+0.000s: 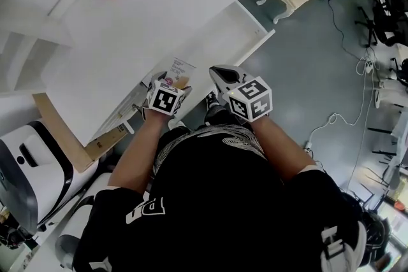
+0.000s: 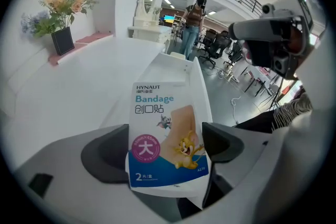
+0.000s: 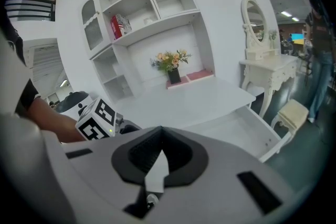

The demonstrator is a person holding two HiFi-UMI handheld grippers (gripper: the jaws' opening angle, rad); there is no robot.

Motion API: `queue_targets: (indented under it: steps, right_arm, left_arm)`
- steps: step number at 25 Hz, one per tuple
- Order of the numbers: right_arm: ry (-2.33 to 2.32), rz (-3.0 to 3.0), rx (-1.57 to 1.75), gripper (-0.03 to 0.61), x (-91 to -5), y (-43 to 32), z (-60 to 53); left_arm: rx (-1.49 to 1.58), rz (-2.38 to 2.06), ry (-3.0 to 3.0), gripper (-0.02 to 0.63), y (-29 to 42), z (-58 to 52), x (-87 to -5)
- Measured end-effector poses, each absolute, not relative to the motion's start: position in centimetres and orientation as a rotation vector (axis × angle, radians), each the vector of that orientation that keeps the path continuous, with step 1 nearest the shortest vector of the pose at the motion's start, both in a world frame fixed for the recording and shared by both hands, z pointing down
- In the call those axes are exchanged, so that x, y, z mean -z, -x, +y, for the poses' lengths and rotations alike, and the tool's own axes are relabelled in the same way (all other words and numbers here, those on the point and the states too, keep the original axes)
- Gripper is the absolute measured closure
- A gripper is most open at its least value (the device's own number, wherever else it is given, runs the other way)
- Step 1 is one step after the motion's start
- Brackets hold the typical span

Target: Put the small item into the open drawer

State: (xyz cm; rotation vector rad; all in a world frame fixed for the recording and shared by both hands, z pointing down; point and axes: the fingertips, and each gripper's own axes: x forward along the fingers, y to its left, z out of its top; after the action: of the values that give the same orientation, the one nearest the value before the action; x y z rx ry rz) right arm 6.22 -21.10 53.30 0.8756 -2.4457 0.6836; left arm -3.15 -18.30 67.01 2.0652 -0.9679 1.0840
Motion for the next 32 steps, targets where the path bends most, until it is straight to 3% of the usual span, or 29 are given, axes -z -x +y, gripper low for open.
queue_targets:
  steps: [17,32]
  right_arm:
    - [-0.826,-2.415,-0.756,0.569,-56.1,-7.6,-22.2]
    - [-0.812,-2.394,-0.863,0.569,-58.0,-8.6,-23.9]
  left_arm:
    - [-1.464,-0.768,-2.063,0.187,0.9,-20.6,-75.7]
    - [-1.553,-0.673,-1.999,0.187,0.1,-22.2,-80.0]
